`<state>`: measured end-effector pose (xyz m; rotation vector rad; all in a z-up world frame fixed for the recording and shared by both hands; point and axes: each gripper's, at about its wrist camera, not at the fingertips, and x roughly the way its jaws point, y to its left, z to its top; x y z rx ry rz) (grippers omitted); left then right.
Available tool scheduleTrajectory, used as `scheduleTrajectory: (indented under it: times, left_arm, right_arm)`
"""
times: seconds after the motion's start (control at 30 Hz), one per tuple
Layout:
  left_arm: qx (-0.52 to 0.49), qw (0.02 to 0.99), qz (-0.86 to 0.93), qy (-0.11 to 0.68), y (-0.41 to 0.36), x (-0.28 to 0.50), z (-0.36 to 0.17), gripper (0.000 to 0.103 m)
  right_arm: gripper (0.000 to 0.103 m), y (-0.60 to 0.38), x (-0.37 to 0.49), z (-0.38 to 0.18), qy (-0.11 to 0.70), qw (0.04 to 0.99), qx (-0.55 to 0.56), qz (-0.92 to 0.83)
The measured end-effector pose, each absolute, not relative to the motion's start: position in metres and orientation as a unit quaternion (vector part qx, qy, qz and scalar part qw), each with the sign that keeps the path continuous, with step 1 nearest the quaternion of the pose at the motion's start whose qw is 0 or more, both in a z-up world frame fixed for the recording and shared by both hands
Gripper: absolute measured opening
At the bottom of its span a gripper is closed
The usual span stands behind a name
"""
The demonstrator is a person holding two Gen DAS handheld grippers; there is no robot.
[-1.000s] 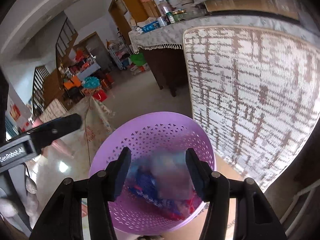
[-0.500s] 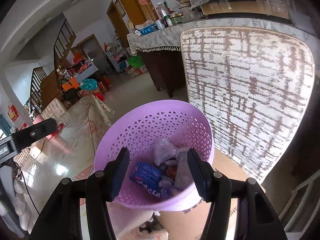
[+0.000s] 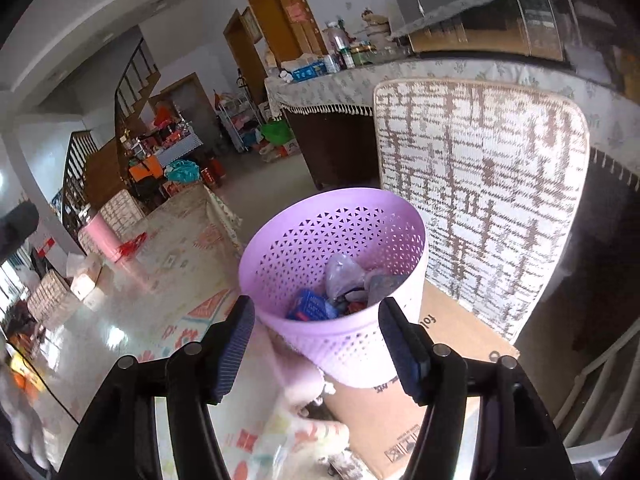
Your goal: Collect trash
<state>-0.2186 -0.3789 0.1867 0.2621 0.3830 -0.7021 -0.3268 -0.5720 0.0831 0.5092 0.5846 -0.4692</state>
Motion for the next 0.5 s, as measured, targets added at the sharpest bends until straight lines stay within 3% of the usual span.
scheduleTrajectory:
  times: [0.5]
  left_arm:
    - [0.127,0.926,-0.3,0.192,-0.323,-0.254,0.159,0.103]
  right_arm:
    - [0.075,-0.514,-0.349,0.095,0.298,0.906,0.171,-0.248]
